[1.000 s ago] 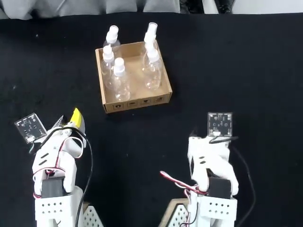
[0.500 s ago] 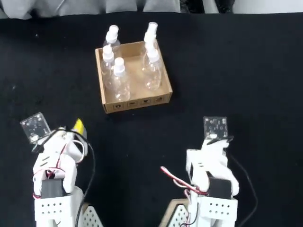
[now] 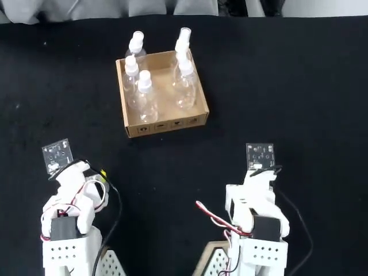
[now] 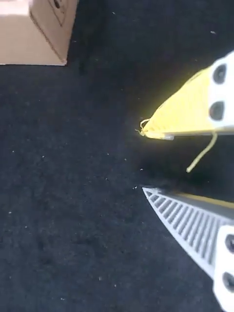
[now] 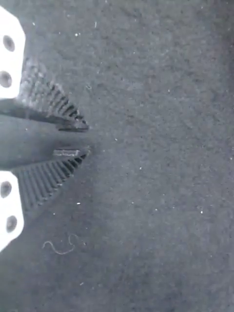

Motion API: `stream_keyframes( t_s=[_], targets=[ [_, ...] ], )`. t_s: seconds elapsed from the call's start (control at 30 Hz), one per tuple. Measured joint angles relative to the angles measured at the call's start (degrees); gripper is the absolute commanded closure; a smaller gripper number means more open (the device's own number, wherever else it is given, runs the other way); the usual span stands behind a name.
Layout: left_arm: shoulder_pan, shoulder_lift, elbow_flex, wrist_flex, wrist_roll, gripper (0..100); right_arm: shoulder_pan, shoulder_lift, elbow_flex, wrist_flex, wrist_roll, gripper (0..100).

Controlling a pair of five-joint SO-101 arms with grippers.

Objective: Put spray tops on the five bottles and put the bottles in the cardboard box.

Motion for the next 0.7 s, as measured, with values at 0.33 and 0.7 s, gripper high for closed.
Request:
stream_keyframes(
  t_s=[0.33, 0.7],
  targets=[
    [0.00, 0.00, 0.00, 5.01, -8.00, 85, 0.00, 0.00, 0.00, 0.00, 0.00, 98.7],
    [0.00, 0.00, 0.09, 7.03, -8.18, 85, 0.00, 0.00, 0.00, 0.00, 0.09, 98.7]
  ],
)
